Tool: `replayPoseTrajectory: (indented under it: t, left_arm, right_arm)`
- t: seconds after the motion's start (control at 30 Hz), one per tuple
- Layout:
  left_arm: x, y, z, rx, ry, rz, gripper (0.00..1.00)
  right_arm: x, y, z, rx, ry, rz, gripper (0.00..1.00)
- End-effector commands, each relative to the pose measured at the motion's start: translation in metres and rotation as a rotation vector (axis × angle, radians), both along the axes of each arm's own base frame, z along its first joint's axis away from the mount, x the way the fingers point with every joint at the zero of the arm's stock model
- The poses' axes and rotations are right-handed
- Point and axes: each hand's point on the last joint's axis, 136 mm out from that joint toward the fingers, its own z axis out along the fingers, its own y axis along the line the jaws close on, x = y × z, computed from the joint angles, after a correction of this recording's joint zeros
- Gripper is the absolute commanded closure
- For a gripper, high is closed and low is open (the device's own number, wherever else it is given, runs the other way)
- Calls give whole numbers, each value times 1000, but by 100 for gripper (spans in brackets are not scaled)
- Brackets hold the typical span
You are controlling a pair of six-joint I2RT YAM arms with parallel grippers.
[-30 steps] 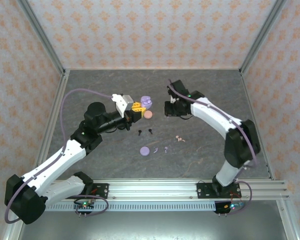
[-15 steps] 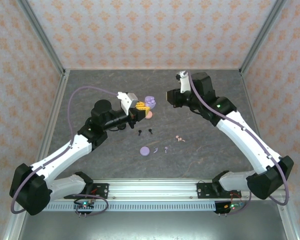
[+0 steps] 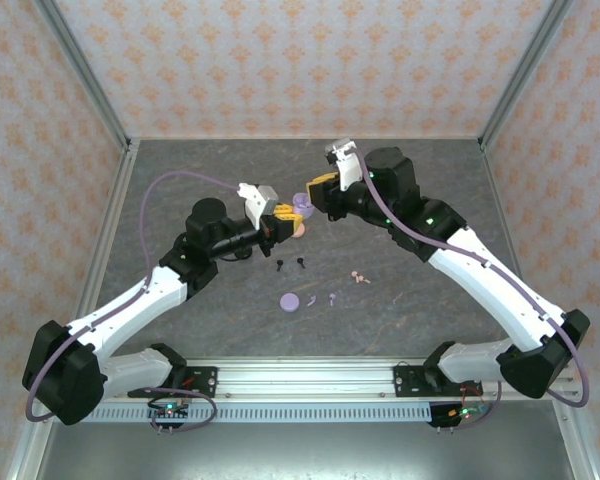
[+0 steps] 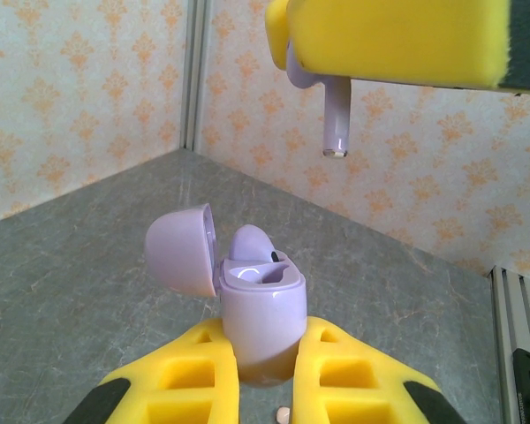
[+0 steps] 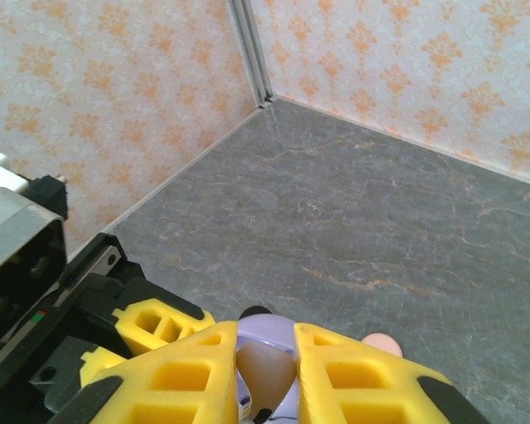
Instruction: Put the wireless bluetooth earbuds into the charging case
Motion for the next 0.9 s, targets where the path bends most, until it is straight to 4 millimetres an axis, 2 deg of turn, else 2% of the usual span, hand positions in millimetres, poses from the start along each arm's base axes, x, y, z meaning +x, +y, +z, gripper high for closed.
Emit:
replayPoseTrajectory:
  t: [0.0,0.57,0.87]
  left_arm:
    - [-6,-6,30,-52,-67,-32,100]
    - [-5,-5,35,-66,-71,-25,100]
    - [-4,-6,35,-67,-73,-27,100]
  right_arm:
    - [5,6,19,18,-75,3,80]
    - [4,9,-20,-37,-9,17,80]
    - [5,11,-30,-34,20,14,80]
